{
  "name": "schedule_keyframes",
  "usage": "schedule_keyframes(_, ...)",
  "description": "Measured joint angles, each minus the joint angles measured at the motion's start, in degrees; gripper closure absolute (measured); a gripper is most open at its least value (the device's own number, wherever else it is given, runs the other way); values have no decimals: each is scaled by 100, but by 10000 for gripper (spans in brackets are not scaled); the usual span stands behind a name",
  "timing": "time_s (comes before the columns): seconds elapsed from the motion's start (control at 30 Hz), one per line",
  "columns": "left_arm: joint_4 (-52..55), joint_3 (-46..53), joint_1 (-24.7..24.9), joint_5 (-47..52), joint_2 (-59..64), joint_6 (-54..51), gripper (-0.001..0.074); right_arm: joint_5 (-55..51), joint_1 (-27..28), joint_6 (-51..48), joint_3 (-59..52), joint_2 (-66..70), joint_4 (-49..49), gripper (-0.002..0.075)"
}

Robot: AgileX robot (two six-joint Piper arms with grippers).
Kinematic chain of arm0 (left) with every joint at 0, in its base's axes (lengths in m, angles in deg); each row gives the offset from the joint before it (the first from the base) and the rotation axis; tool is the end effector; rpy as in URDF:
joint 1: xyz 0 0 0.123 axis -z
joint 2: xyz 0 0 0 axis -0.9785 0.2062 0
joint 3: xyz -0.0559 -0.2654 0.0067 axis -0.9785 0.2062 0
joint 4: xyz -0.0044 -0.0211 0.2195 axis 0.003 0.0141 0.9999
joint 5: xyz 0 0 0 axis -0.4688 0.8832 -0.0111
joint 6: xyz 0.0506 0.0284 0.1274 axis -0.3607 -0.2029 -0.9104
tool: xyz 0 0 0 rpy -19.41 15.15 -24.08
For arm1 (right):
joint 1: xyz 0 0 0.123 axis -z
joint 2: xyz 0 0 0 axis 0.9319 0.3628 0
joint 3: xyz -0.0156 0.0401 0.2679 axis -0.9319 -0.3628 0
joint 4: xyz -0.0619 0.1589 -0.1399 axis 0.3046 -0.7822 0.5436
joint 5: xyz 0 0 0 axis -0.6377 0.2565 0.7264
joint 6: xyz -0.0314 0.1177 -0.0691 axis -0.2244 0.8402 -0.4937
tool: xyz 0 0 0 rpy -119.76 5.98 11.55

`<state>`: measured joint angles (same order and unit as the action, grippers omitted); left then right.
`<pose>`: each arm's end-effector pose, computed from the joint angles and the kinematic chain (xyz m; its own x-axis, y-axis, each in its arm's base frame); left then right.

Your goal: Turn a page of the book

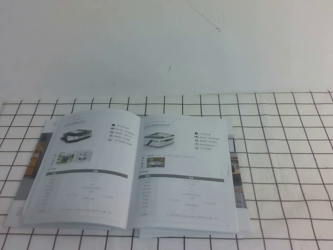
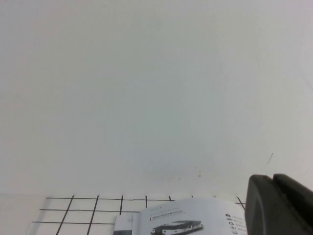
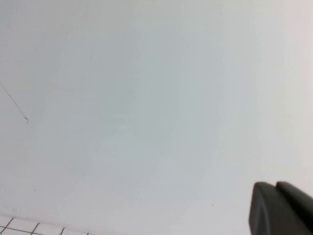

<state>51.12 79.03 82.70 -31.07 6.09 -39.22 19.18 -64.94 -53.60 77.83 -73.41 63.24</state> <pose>0.0849 -0.0073 0.2257 0.1784 -0.1731 -0.9686 0.1120 0.9816 -0.1548 0.0817 -0.0037 0.2397 0.2638 -0.3037 -0.9155 0.1348 0.9514 -0.2768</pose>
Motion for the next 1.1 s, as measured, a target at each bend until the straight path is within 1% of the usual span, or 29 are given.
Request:
schedule_keyframes(0.17, 0, 0, 0, -241, 0, 0, 738, 213, 0, 10, 0, 0, 4, 726)
schedule_keyframes(0.27, 0, 0, 0, -486, 0, 0, 738, 710, 0, 32, -9, 0, -60, 726)
schedule_keyframes(0.37, -12, 0, 0, -931, 0, 0, 738, 1381, 0, 45, -9, 0, -208, 726)
schedule_keyframes(0.43, -20, 0, 0, -1195, 0, -4, 737, 1442, 0, 56, 48, 0, -262, 726)
schedule_keyframes(0.5, -33, 0, 0, -1324, 0, -4, 737, 1173, 0, 56, 249, 0, -276, 726)
schedule_keyframes(0.57, -61, -157, 0, -1010, 0, 32, 737, 667, 0, 28, 624, 0, -284, 726)
schedule_keyframes(0.73, -175, -1436, 0, 1217, 231, 99, 737, -895, 0, -170, 1673, 0, 148, 726)
schedule_keyframes(0.8, -29, -1982, -2, 2017, 658, 99, 737, -1481, 0, -203, 2027, 18, 186, 726)
schedule_keyframes(0.9, 194, -2634, -2, 2784, 1425, -33, 737, -2372, 0, -215, 2606, 302, 14, 726)
schedule_keyframes(1.0, 229, -2998, -2, 2887, 2179, -188, 737, -3308, 0, -226, 3093, 854, -490, 726)
schedule_keyframes(1.1, 54, -3062, -2, 2370, 2886, -72, 737, -4218, 0, -364, 3501, 1591, -1080, 726)
